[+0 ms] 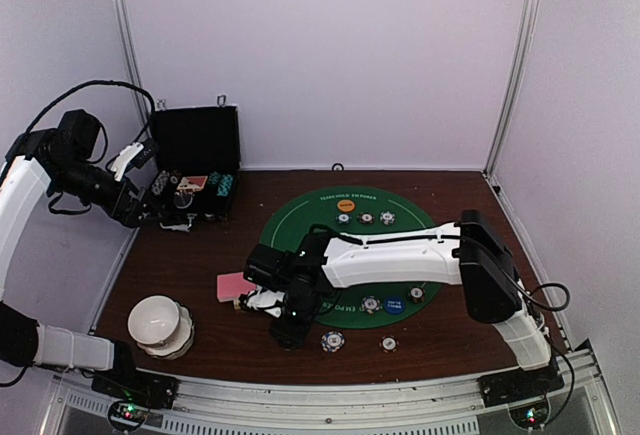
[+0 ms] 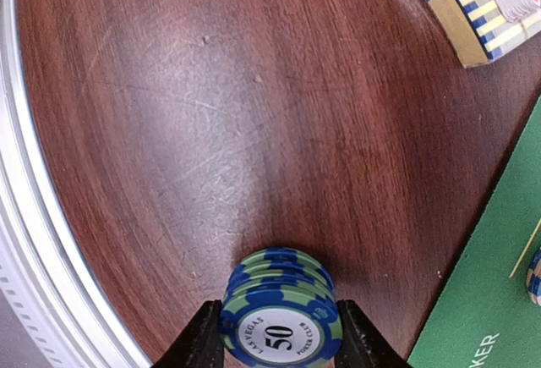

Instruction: Distribute texas hold em gaming equipment

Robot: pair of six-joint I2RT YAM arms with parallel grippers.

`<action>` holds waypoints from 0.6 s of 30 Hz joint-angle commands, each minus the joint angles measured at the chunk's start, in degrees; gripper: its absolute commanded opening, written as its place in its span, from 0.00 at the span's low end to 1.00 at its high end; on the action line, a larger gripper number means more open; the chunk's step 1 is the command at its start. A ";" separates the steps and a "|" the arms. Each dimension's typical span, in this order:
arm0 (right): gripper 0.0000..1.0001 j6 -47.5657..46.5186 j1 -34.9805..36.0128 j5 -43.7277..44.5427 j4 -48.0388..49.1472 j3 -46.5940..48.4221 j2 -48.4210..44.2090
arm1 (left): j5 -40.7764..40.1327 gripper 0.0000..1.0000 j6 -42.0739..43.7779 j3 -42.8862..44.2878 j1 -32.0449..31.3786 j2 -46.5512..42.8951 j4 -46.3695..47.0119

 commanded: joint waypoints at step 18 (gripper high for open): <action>0.21 2.91 -9.74 9.32 -6.93 12.67 -3.88 | 0.71 0.98 0.20 1.23 0.38 -0.67 -0.76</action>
